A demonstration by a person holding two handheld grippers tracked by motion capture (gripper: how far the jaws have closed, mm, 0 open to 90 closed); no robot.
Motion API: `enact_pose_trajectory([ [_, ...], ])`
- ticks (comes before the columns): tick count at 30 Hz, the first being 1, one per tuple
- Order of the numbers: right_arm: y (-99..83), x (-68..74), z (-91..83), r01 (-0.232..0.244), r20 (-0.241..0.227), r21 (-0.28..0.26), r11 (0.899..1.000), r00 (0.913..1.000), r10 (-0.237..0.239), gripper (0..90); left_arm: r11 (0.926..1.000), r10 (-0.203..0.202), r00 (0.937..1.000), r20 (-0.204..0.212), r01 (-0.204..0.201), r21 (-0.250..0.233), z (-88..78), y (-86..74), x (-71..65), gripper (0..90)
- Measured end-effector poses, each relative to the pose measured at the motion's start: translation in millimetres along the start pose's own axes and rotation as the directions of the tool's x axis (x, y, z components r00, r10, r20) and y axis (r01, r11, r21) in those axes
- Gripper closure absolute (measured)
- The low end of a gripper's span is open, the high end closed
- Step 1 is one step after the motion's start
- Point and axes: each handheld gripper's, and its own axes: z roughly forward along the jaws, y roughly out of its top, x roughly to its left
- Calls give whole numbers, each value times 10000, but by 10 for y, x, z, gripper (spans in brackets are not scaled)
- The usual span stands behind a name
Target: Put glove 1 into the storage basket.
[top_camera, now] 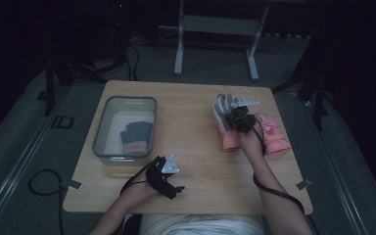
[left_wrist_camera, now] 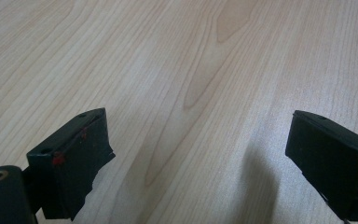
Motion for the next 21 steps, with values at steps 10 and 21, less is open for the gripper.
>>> enact_pose_trajectory([
  [10,-170,489,-267,-2156,278,46,9765,9761,2154,888,9996,283,9996,35,-283,83,1,16,-23,60],
  [21,-308,784,158,-2564,509,769,9635,9661,2531,886,9994,330,9994,47,-330,46,-5,12,-22,60],
])
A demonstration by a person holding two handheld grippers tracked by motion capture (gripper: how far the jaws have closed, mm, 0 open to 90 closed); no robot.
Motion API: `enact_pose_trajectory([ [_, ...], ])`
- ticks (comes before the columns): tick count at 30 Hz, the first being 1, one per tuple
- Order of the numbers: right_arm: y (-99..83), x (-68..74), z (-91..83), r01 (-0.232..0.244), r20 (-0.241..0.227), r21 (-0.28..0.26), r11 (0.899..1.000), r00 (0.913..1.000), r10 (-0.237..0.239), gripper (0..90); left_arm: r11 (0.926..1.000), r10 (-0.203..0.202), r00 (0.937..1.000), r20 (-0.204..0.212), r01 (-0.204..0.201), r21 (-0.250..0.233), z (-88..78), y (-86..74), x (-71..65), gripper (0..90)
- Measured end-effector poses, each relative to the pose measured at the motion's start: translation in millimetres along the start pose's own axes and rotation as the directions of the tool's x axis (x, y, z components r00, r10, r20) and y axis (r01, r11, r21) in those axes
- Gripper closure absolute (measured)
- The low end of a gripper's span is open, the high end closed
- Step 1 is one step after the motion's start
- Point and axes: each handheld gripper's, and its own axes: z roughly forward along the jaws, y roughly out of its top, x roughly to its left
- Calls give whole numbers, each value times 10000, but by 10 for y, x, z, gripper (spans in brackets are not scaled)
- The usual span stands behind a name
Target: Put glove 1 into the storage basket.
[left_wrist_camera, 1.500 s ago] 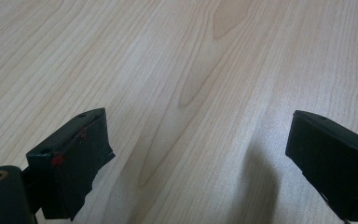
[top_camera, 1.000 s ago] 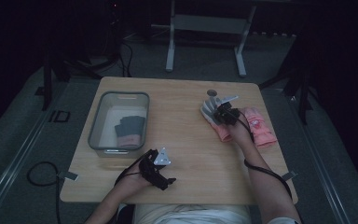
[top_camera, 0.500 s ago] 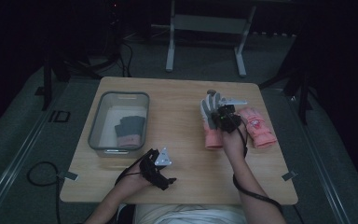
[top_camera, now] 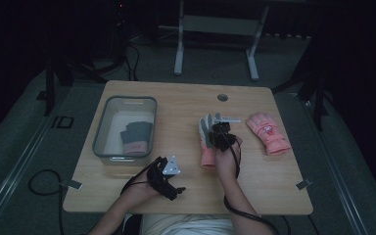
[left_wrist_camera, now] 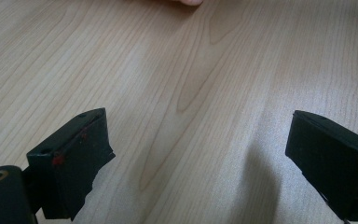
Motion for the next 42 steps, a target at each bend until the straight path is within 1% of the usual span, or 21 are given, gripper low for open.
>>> enact_pose_trajectory([
  [3,-13,26,108,-129,26,150,9998,9999,128,884,10000,-23,10000,2,23,-19,4,-6,1,60],
  [4,-13,26,108,-129,26,150,9998,9999,128,884,10000,-23,10000,2,23,-19,4,-6,1,60],
  [5,-29,28,175,-143,155,214,9997,9998,140,880,10000,24,10000,-6,-24,22,2,-8,8,60],
  [9,-83,15,303,-377,198,377,9986,9991,369,860,10000,-3,10000,23,3,0,1,-12,7,60],
  [12,-100,31,334,-220,262,348,9992,9994,211,841,10000,-10,10000,23,10,0,8,-16,-3,60],
  [16,-73,33,298,-126,145,251,9996,9998,123,772,10000,30,10000,18,-30,8,9,-17,-6,60],
  [19,-43,39,231,266,-170,157,9995,9995,-263,681,10000,9,10000,31,-9,-3,9,-18,-2,60],
  [20,-43,39,231,266,-170,157,9995,9995,-263,681,10000,9,10000,31,-9,-3,9,-18,-2,60],
  [22,-4,31,107,855,-242,-364,9957,9960,-864,626,10000,54,10000,33,-54,63,12,-18,-6,60],
  [25,45,-32,-50,1326,-386,-881,9872,9899,-1364,600,9999,107,9999,43,-107,118,17,-14,-27,60],
  [26,60,-67,-104,1538,-353,-999,9830,9868,-1580,600,9998,142,9999,58,-142,133,15,-12,-28,60],
  [28,88,-157,-215,1982,-443,-1402,9701,9775,-2061,601,10000,44,10000,87,-44,67,20,-14,-33,60],
  [29,108,-213,-266,2201,-420,-1434,9649,9727,-2281,609,9999,97,9999,134,-98,101,19,-16,-29,60],
  [31,142,-356,-358,2486,-691,-1698,9536,9623,-2631,613,9998,178,9995,243,-180,54,17,-20,-31,60],
  [32,154,-431,-397,2685,-624,-1764,9470,9571,-2830,618,9997,256,9994,240,-257,35,16,-21,-34,60],
  [33,164,-521,-431,2797,-750,-1817,9427,9519,-2969,621,9995,310,9993,228,-311,40,16,-20,-35,60],
  [34,174,-618,-461,2782,-863,-1845,9426,9508,-2976,621,9995,304,9993,218,-306,68,18,-19,-41,60],
  [36,185,-816,-513,2841,-787,-1867,9404,9499,-3026,625,9993,368,9991,213,-369,44,16,-16,-48,60],
  [38,195,-1018,-559,2735,-632,-1835,9442,9552,-2890,622,9993,368,9990,235,-369,36,16,-14,-47,60],
  [40,199,-1223,-597,2726,-437,-1862,9439,9575,-2852,614,9989,457,9988,192,-459,117,25,-16,-55,60],
  [42,196,-1431,-619,2805,-252,-1745,9439,9570,-2891,599,9982,562,9983,155,-565,215,29,-16,-63,60],
])
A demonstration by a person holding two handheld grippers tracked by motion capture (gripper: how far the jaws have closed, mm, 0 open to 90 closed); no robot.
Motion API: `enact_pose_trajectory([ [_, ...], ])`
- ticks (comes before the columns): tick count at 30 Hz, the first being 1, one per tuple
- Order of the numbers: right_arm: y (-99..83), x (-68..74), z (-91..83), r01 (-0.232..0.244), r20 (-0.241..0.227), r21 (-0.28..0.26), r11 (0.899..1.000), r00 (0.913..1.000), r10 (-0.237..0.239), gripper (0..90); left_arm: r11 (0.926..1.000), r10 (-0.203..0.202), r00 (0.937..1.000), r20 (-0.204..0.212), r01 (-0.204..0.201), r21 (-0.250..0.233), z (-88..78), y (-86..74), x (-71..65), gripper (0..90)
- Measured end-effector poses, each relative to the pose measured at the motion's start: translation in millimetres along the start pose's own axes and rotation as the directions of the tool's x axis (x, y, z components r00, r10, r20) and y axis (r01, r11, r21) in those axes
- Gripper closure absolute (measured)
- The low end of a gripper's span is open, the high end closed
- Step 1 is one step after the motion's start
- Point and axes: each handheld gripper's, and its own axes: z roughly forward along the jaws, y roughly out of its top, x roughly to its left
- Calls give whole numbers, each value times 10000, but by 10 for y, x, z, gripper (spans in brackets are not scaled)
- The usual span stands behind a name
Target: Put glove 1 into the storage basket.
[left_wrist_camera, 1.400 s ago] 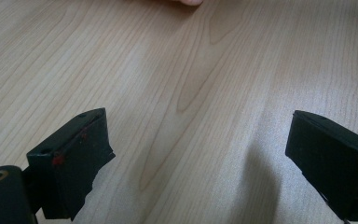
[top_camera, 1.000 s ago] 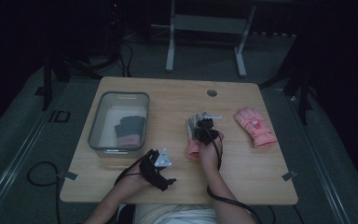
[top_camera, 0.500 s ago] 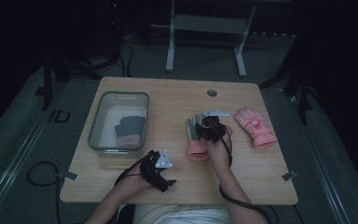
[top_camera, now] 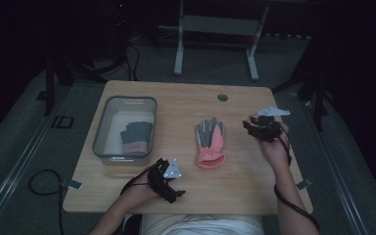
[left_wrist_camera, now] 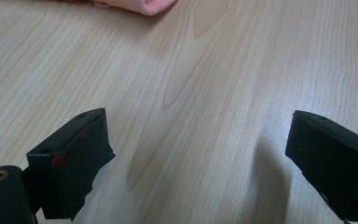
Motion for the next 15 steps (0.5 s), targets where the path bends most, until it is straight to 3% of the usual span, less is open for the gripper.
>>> enact_pose_trajectory([
  [2,-69,-203,-23,202,311,171,9997,9993,-207,597,10000,-38,10000,1,38,-65,-5,2,-2,60],
  [8,-336,-751,19,76,833,1095,9940,9964,-168,611,9997,-196,9998,88,198,-171,-12,-5,14,60],
  [10,-404,-843,67,48,841,1410,9900,9963,-168,590,9997,-201,9998,85,202,-132,-4,-4,13,60],
  [14,-482,-963,188,-539,552,1596,9857,9974,456,504,9996,-259,9997,53,259,-123,5,-3,8,60],
  [15,-498,-971,228,-515,570,1692,9842,9975,424,480,9996,-246,9997,29,246,-119,6,-3,7,60],
])
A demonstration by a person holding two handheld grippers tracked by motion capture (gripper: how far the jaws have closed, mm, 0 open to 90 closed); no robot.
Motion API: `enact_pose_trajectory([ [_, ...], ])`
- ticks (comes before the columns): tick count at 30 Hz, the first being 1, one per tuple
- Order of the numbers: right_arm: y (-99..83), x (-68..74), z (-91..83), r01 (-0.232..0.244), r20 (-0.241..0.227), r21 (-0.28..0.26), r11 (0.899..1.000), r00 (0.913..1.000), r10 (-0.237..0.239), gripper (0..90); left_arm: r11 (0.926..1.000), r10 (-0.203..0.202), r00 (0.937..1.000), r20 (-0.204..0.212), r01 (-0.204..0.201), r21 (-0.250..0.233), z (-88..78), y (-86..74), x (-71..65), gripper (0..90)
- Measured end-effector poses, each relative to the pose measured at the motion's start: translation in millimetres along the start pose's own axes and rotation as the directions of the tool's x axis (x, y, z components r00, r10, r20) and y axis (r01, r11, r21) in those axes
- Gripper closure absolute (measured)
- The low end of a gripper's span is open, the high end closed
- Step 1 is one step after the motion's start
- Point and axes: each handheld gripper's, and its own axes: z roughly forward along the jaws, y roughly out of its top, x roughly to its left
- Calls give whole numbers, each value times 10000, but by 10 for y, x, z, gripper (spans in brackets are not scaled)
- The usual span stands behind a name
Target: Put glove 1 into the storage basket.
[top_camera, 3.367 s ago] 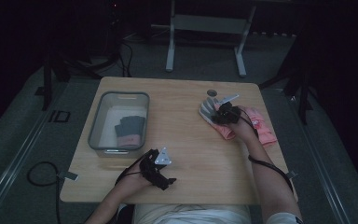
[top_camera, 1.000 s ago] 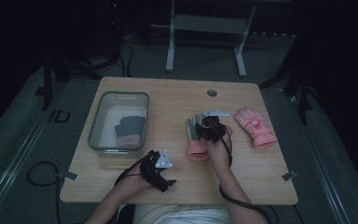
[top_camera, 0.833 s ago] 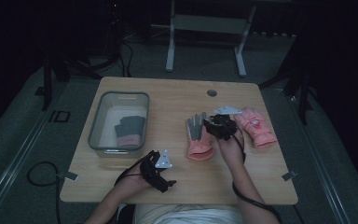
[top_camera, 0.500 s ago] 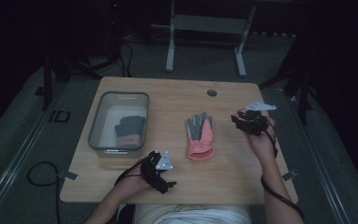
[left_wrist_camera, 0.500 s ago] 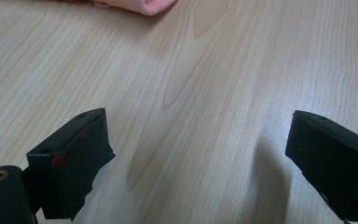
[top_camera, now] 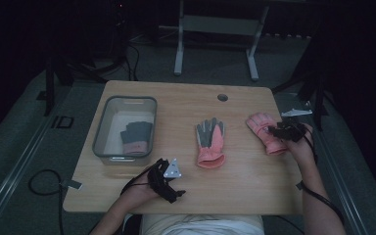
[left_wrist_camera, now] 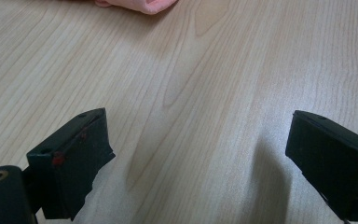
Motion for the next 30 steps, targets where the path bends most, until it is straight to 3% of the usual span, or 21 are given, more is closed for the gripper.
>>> enact_pose_trajectory([
  [3,-42,-4,139,-31,-44,316,9995,10000,32,416,10000,24,10000,10,-24,5,-4,0,-4,60],
  [5,-81,3,217,135,63,511,9986,9999,-138,421,10000,22,10000,73,-22,4,-7,-3,-3,60],
  [8,-136,17,279,171,19,486,9987,9999,-172,469,10000,15,10000,58,-15,-1,-5,-11,-2,60],
  [12,-194,8,304,-196,-79,229,9995,9998,198,573,10000,23,10000,24,-23,-30,-10,-15,-2,60],
  [18,-186,89,302,181,397,288,9994,9990,-192,766,9999,-17,10000,-19,16,-102,-19,-14,3,60],
  [25,-152,272,261,559,1447,367,9978,9876,-606,847,10000,23,10000,-33,-23,-21,-11,-11,2,60],
  [27,-120,305,220,455,1522,314,9985,9871,-498,861,10000,30,10000,-46,-30,-11,-11,-11,5,60],
  [30,-44,321,106,-140,1208,10,9999,9926,138,870,10000,43,10000,-60,-43,5,-14,-10,1,60],
])
